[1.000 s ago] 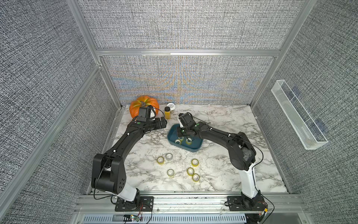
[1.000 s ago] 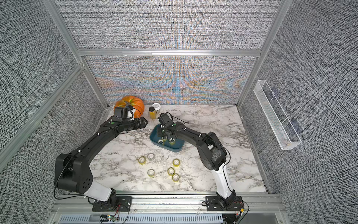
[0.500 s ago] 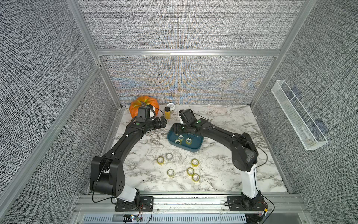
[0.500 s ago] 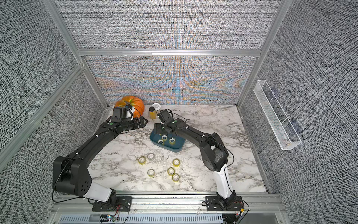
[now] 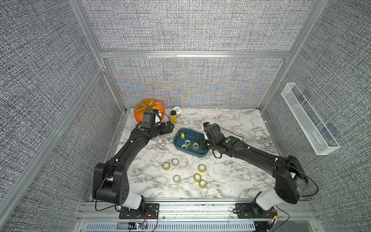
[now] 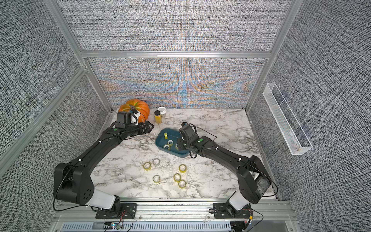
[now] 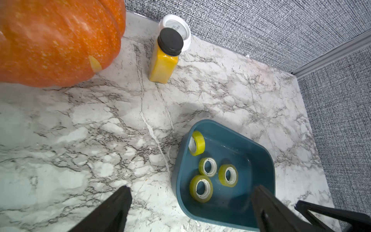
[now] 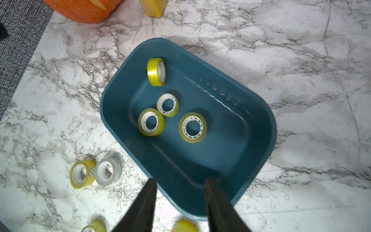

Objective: Put the transparent tape into the storage box
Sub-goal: Place the tape in the storage box, then pick up the tape from the storage box.

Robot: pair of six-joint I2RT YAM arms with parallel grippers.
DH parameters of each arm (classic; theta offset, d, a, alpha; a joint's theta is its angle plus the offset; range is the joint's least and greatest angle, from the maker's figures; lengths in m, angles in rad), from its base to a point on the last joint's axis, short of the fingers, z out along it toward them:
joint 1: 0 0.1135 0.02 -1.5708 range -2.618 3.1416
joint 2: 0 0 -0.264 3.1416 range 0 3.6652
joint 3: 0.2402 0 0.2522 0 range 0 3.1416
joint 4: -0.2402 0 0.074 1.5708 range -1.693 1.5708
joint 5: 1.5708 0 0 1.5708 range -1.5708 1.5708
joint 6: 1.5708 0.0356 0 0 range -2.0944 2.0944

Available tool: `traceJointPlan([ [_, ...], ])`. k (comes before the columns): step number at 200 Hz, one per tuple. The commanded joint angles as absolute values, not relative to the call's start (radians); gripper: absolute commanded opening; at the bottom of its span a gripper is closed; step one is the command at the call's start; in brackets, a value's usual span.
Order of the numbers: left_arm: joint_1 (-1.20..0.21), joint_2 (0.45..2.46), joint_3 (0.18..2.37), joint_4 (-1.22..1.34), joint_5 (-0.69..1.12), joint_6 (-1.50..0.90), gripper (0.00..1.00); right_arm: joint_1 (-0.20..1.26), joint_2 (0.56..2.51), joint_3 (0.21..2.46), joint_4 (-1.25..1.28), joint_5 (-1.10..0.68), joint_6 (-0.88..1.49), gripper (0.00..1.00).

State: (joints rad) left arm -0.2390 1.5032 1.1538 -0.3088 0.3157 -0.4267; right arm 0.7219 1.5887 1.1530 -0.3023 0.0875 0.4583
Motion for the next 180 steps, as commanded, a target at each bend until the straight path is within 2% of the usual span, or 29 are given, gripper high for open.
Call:
traceJointPlan([
  [1,-0.237,1.522,1.170,-0.275,0.337,-0.417,0.99,0.724,1.656,1.196,-0.204,0.031,0.455,0.37],
  [59,-0.221,1.570,1.204,-0.312,0.326,-0.376,0.99,0.730,2.008,1.517,-0.209,0.013,0.423,0.39],
  [84,-0.212,1.530,1.214,-0.350,0.234,-0.356,1.00,0.729,2.106,1.622,-0.232,0.012,0.423,0.43],
  [120,-0.202,1.472,1.181,-0.321,0.209,-0.363,1.00,0.725,2.204,1.713,-0.248,0.031,0.420,0.45],
  [149,-0.201,1.479,1.189,-0.337,0.235,-0.357,1.00,0.711,2.258,1.756,-0.254,0.037,0.422,0.44],
  [180,-0.199,1.476,1.187,-0.339,0.238,-0.357,1.00,0.703,2.268,1.763,-0.262,0.065,0.412,0.36],
])
